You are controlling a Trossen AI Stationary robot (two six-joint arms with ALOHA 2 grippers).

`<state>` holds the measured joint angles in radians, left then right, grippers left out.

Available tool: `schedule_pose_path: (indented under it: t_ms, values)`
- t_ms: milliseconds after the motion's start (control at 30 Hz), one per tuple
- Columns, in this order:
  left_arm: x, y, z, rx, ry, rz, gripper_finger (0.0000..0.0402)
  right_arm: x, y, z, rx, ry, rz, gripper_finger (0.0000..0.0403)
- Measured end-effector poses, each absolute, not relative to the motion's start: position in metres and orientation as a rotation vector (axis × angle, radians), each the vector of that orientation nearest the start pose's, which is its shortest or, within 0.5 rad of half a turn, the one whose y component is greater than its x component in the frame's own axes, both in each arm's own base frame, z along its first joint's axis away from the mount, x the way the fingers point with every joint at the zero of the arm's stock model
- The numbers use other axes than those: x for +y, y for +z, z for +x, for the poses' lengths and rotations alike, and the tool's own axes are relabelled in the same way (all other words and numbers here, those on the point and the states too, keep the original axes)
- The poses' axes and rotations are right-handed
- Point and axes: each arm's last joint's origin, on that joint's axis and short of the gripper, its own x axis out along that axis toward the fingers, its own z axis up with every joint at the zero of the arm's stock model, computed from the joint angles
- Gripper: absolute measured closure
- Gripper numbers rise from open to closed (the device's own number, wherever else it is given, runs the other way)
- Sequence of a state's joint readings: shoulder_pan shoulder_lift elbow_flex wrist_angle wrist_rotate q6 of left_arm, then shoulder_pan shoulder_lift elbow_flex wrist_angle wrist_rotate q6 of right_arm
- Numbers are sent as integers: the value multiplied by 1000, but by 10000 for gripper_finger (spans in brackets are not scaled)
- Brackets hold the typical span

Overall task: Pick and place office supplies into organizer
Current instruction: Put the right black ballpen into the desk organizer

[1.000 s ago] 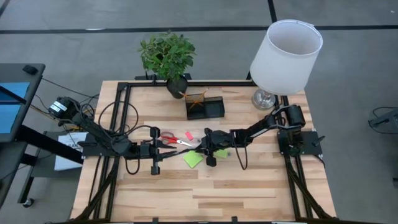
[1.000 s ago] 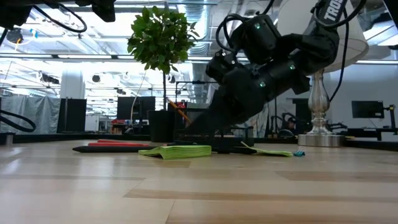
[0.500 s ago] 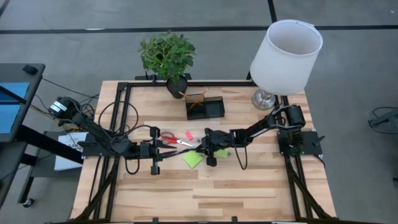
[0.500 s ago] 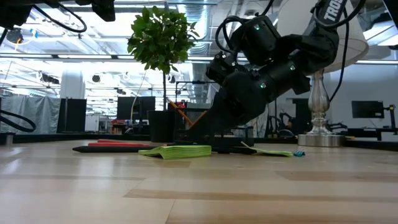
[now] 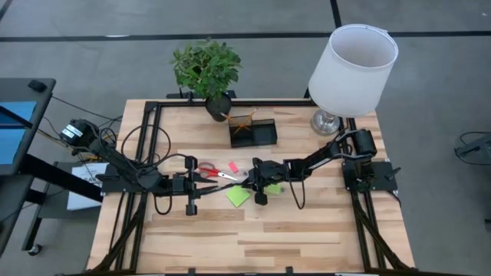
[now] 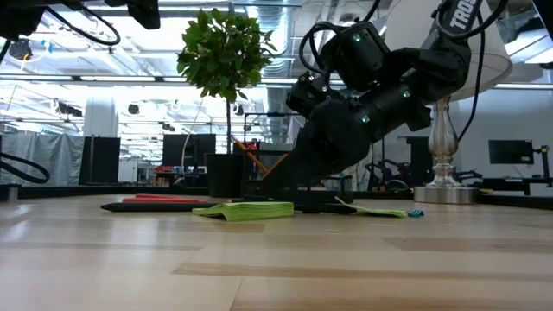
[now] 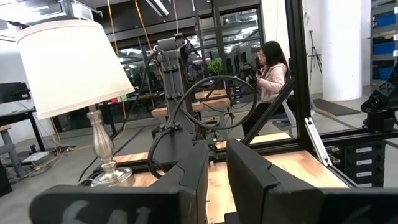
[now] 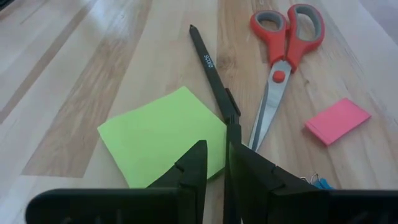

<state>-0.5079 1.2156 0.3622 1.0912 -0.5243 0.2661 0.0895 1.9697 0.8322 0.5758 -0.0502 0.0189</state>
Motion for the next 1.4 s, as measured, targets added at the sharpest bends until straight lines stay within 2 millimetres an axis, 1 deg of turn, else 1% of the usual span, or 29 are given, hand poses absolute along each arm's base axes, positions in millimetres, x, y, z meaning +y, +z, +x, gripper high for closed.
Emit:
schedule_pose_path:
  t_ms: [233,567,933,1100,1233,1400]
  values:
    - [-97,228,203,-203,44,148,350,33,98,360,563,129,7,341]
    - [-97,228,203,-203,44,148,350,24,98,361,563,105,15,341]
    - [-97,228,203,-202,44,148,350,30,99,361,556,121,19,341]
    - [-97,228,203,-202,45,148,350,30,103,365,536,126,8,340]
    - [-97,228,203,-202,45,148,350,30,105,367,535,130,-6,333]
    - [-97,228,203,-202,45,148,350,31,105,368,548,131,-5,315]
